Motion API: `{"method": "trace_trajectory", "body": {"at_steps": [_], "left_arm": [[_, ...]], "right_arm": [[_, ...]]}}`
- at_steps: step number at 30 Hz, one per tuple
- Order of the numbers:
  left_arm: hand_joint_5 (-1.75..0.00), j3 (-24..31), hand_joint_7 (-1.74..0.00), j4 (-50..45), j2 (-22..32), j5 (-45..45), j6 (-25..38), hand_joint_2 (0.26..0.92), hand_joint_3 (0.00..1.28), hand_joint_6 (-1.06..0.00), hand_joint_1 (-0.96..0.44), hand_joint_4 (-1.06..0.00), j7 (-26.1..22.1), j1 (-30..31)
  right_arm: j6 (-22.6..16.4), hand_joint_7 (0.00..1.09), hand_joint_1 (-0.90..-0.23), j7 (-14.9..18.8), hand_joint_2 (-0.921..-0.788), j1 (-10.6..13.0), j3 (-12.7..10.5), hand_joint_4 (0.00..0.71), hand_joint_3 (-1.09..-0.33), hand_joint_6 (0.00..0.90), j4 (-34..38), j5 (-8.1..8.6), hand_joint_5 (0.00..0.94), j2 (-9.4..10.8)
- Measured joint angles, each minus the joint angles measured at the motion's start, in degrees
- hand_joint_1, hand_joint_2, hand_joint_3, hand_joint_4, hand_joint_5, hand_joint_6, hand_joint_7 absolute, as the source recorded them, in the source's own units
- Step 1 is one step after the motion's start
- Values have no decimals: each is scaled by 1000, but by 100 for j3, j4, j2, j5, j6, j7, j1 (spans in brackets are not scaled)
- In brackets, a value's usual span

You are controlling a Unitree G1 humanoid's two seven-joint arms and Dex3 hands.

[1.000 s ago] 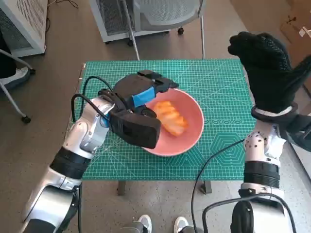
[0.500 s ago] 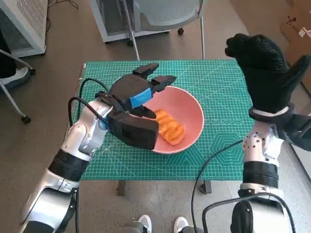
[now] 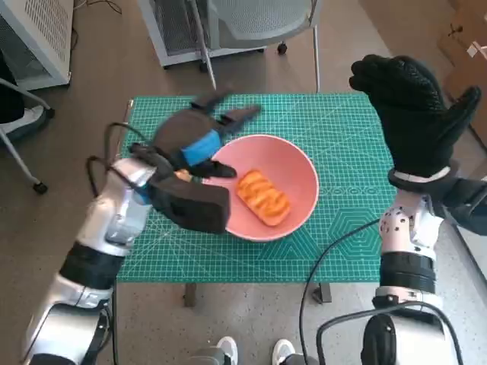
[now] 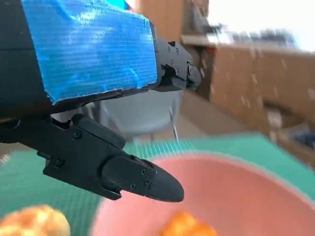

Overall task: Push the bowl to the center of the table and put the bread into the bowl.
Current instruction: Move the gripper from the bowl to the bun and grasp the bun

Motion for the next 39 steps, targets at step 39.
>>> {"method": "trace_trajectory", "body": {"at_steps": [39], "left_arm": [[-1,871,-1,-1080,822,-614,1228,748,11,-291,-481,-67,-910,1266]], "right_arm": [[7,3,-639,234,-921,-143,-45,349,-718,459,248,91,1,73]]}}
